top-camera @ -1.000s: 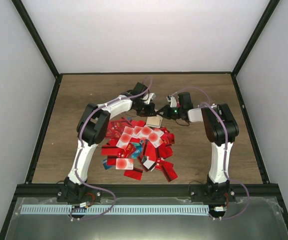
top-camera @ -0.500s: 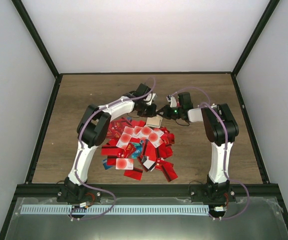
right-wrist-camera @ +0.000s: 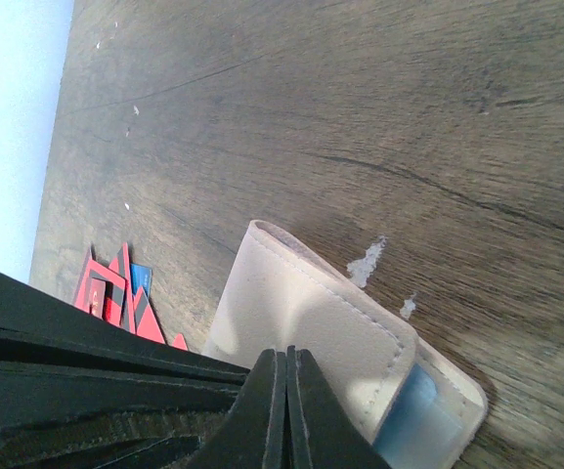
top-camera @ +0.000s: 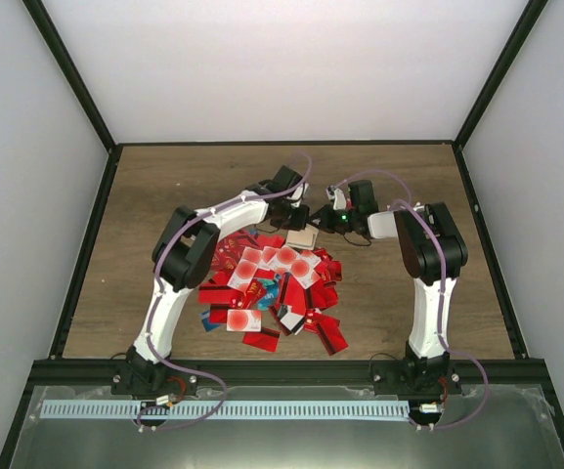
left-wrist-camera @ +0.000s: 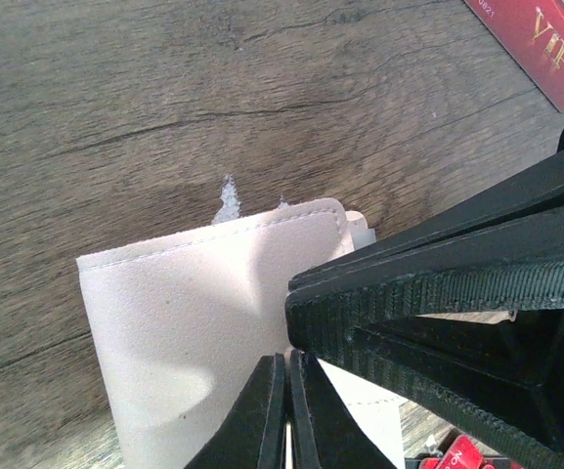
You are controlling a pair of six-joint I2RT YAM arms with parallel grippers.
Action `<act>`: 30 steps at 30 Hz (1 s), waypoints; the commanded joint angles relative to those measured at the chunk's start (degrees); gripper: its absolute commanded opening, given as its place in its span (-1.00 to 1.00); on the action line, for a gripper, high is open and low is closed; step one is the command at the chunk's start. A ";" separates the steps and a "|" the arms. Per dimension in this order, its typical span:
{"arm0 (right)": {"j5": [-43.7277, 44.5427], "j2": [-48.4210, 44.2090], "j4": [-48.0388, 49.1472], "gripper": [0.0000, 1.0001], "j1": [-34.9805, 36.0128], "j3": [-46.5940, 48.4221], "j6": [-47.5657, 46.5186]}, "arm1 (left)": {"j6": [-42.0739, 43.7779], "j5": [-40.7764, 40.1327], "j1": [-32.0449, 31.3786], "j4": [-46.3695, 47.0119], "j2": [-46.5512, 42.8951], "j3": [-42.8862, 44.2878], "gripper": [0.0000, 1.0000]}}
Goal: Put the credit cards into the card holder
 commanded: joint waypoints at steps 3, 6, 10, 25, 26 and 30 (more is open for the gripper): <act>1.62 1.70 -4.46 -0.99 -0.72 0.08 0.03 | 0.27 -11.76 -0.86 -10.72 6.11 -4.75 -0.92; 1.57 1.55 -4.41 -0.99 -0.96 -0.09 0.11 | 0.15 -13.10 -1.69 -11.52 6.38 -5.06 -0.92; 1.31 1.42 -4.37 -0.99 -1.10 -0.17 0.14 | -0.22 -16.31 -4.00 -12.76 6.56 -5.46 -0.92; -6.73 -4.54 1.16 -0.99 -1.64 -1.88 4.12 | -2.05 -8.65 -4.42 1.87 -0.55 -18.31 -0.92; -6.84 -5.57 0.82 -0.99 -1.65 -2.05 4.20 | -2.05 -8.38 -4.41 2.03 -0.56 -18.45 -0.92; -6.94 -10.06 0.23 -0.99 -1.63 -3.43 5.08 | -1.96 -6.97 -4.26 3.29 -1.18 -19.40 -0.92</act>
